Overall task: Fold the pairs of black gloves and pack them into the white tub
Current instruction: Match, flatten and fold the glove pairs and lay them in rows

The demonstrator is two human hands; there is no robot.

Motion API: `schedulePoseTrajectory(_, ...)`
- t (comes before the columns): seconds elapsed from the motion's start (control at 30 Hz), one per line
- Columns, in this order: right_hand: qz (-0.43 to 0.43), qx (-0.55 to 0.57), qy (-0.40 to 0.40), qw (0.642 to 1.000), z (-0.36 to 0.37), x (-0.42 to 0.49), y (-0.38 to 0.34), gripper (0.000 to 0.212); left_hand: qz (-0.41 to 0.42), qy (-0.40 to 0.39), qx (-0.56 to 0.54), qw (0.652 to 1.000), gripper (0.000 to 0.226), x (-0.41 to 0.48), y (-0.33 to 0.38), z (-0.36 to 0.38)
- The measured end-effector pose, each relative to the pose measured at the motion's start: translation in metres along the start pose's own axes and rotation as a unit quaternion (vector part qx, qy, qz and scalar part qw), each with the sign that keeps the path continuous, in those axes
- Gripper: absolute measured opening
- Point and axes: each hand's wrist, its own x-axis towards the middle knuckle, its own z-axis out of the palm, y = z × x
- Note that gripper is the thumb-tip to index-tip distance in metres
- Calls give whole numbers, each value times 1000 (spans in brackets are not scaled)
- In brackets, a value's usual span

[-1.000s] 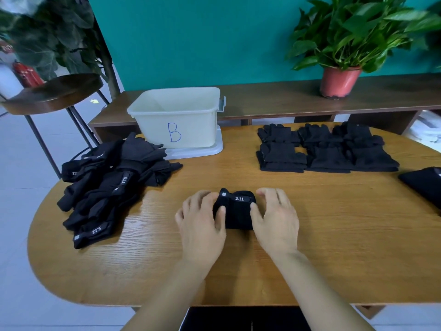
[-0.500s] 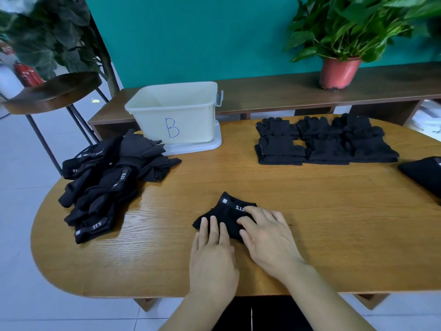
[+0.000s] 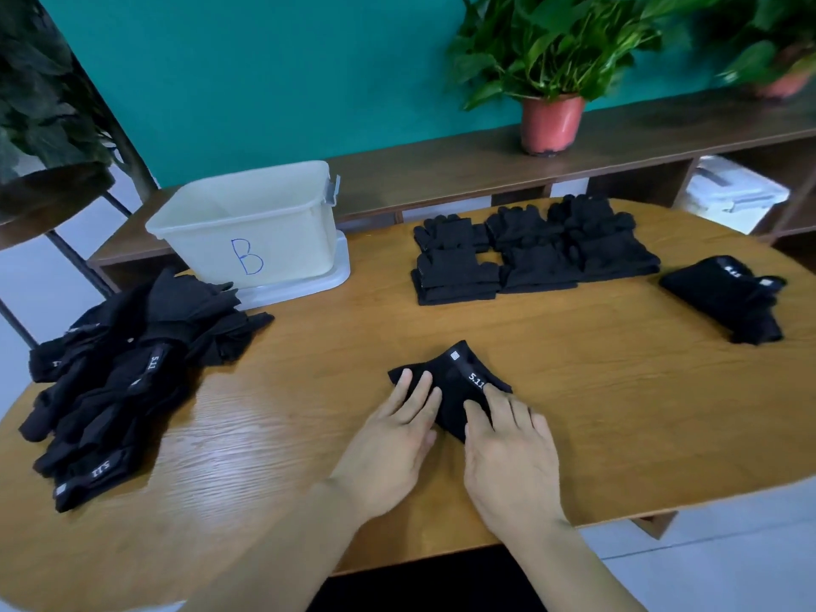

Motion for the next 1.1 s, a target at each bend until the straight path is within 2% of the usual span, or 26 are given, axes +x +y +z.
schedulePoseTrajectory(0.3,119,-63,42,990,-16,3,84,40,95,-93,26,991,56,94,65,4)
schedulePoseTrajectory(0.5,162,-88,52,981,-22,12,129,31,134,-108,45,984,56,142,100,7)
schedulePoseTrajectory(0.6,174,-94,55,979,-21,17,147,34,140,-117,50,982,55,162,110,9)
schedulePoseTrajectory(0.87,183,-104,59,976,-13,41,195,40,158,-92,75,980,54,217,128,19)
schedulePoseTrajectory(0.97,189,-112,52,974,-8,52,209,29,162,-74,94,980,55,238,132,21)
schedulePoseTrajectory(1.1,210,-102,44,971,-3,65,224,29,171,-56,111,977,56,261,136,24)
